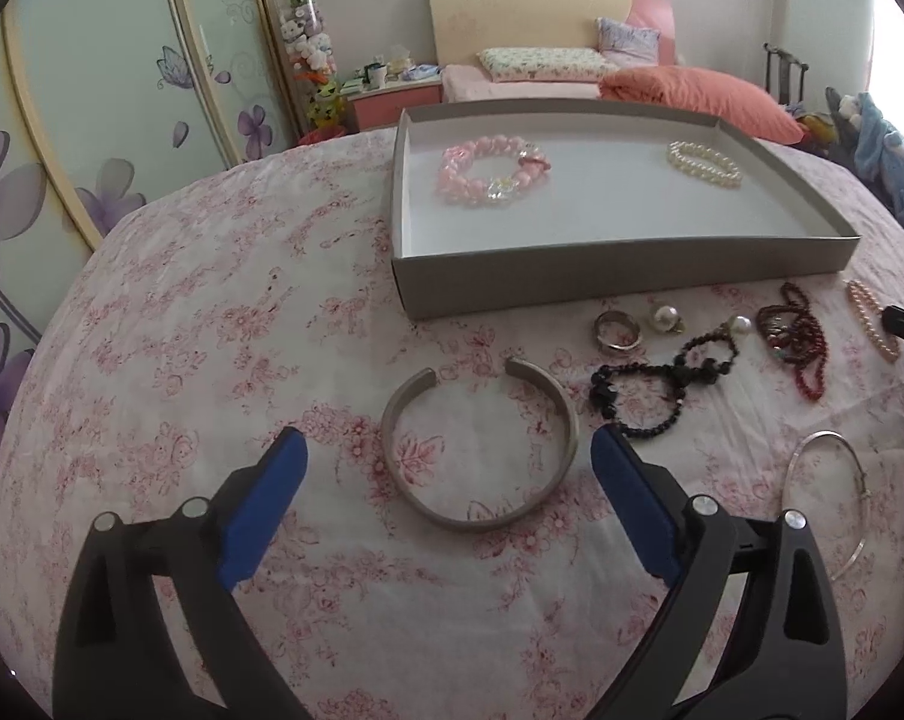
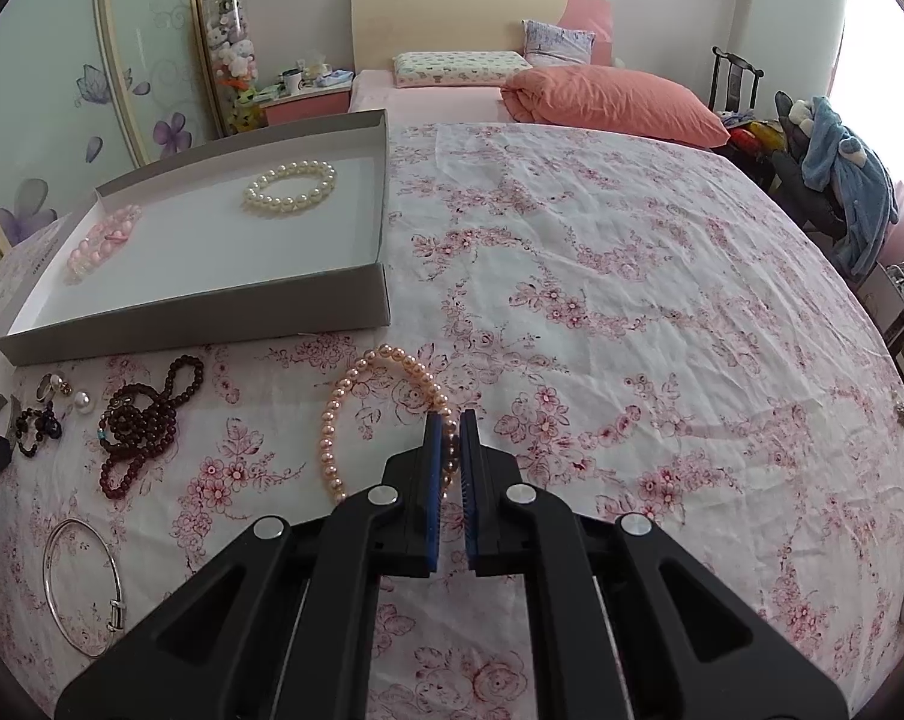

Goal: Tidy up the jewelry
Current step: 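Grasp the silver cuff with left tool while right tool grasps pink pearl bracelet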

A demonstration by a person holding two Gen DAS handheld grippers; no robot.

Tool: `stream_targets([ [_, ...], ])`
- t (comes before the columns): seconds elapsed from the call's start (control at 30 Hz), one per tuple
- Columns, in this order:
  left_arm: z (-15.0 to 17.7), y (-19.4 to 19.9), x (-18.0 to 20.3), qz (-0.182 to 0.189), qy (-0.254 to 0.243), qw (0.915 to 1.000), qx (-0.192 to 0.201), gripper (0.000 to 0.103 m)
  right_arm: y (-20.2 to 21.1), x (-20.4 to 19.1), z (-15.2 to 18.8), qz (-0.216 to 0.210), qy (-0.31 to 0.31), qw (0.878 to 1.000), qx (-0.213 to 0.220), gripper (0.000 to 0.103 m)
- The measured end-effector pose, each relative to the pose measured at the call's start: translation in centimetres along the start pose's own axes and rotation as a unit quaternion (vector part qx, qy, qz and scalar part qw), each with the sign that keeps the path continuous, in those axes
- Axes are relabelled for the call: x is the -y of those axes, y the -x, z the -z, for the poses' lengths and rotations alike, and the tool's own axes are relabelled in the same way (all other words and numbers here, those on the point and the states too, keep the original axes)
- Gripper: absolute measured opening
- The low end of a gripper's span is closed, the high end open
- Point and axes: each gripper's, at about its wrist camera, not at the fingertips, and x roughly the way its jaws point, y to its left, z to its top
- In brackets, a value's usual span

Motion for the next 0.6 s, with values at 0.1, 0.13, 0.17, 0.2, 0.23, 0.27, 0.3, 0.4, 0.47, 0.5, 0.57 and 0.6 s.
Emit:
stream_targets([
  [0.1,-0.3,-0.46,-0.09,-0.007,0.008,0.9999,-0.007,0.094,-0.02,0.02,0.0,-0.002,-0.001,1.0,0.0,0.007],
  [0.13,-0.33,-0.52,-0.1,-0.008,0.01,0.9999,-0.008,0.094,-0.01,-0.03,-0.02,-0.002,-0.001,1.0,0.0,0.007],
  [0.17,-0.45,-0.62,-0.18,-0.007,0.014,0.9998,-0.009,0.094,0.01,-0.04,-0.03,-0.002,-0.001,1.0,0.0,0.007],
  [0.2,-0.53,-0.75,-0.24,-0.005,0.017,0.9998,-0.01,0.094,0.0,-0.03,-0.03,-0.002,-0.002,1.0,-0.001,0.007],
  [0.23,-0.58,-0.82,-0.35,0.001,0.023,0.9997,-0.012,0.093,0.0,-0.04,-0.03,-0.002,-0.001,1.0,0.0,0.007],
  [0.27,-0.61,-0.9,-0.51,0.008,0.029,0.9995,-0.013,0.09,-0.01,-0.03,-0.04,-0.002,-0.002,1.0,0.0,0.007],
  [0.3,-0.52,-0.91,-0.6,0.014,0.033,0.9993,-0.013,0.085,0.0,-0.03,-0.05,-0.003,-0.002,1.0,-0.001,0.007],
  [0.4,-0.54,-0.84,-0.78,0.027,0.04,0.9988,-0.009,0.07,0.05,0.03,0.01,-0.003,-0.002,1.0,-0.001,0.007],
  [0.47,-0.51,-0.75,-0.58,0.025,0.037,0.999,-0.006,0.066,0.05,0.04,0.01,-0.004,-0.002,1.0,-0.001,0.007],
  [0.5,-0.51,-0.76,-0.58,0.026,0.039,0.9989,-0.006,0.066,0.02,0.02,0.01,-0.004,-0.003,1.0,-0.001,0.007],
  [0.57,-0.5,-0.77,-0.56,0.028,0.039,0.9988,-0.006,0.066,0.02,0.03,0.02,-0.005,-0.003,1.0,-0.001,0.007],
  [0.6,-0.51,-0.78,-0.56,0.028,0.04,0.9988,-0.006,0.066,0.03,0.01,0.02,-0.005,-0.004,1.0,-0.001,0.007],
])
